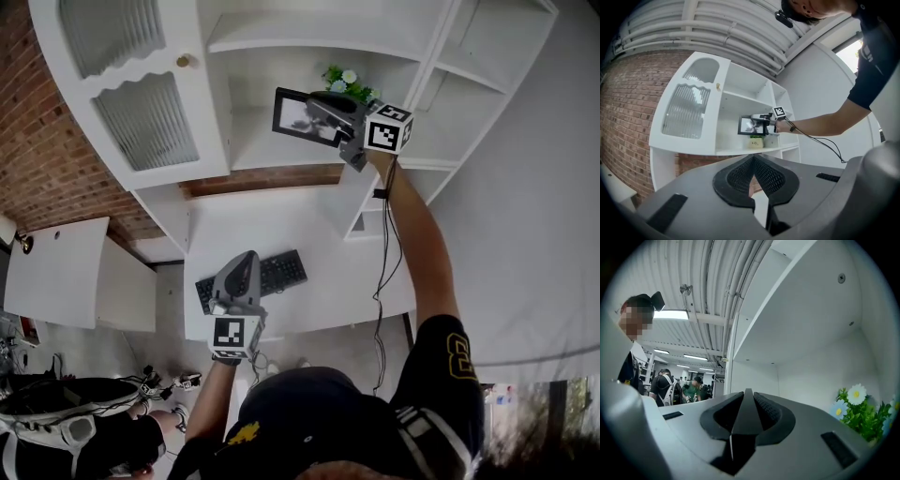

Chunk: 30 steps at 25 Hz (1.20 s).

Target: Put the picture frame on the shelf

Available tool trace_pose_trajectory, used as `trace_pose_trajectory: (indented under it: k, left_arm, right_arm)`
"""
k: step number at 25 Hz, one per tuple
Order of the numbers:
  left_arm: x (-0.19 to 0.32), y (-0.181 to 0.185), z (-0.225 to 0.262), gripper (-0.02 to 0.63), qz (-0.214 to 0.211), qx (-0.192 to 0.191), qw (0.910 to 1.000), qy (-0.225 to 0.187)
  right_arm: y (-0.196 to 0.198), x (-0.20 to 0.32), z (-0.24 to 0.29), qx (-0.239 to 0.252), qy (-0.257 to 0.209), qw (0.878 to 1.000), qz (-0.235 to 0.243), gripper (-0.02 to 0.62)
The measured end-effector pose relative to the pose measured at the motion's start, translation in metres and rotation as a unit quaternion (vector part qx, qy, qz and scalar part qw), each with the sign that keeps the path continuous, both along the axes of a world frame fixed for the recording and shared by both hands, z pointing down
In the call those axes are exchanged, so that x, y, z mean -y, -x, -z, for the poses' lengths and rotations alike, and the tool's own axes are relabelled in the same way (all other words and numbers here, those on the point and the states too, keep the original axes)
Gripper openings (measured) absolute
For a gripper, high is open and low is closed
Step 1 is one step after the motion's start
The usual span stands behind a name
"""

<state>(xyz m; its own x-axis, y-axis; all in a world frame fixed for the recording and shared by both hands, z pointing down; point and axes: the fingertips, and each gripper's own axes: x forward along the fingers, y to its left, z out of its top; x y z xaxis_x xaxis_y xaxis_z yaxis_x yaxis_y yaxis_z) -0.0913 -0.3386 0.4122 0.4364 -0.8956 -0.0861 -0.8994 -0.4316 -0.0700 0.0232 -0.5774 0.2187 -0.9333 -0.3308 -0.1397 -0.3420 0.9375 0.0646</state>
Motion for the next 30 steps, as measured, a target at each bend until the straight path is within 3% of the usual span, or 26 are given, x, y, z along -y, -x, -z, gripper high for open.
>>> trace_pose_trajectory:
  k: [6,14,30]
  left_arm:
    - [0.003,-0.004,-0.003,0.018,0.000,0.001,1.0000,0.007]
    - [0.013,-0.019,-0.008,0.018,-0.016,-0.001,0.9998,0.012]
    - [0.020,-0.013,-0.013,0.018,-0.006,0.001,0.9998,0.018]
  right_arm:
    - [0.006,0.014,-0.006,0.008,0.012,1.000,0.011,0.066]
    - [0.019,0.048,-0.039,-0.028,0.035,0.999,0.009,0.066]
    - [0.025,0.067,-0.057,-0.049,0.049,0.997,0.018,0.066]
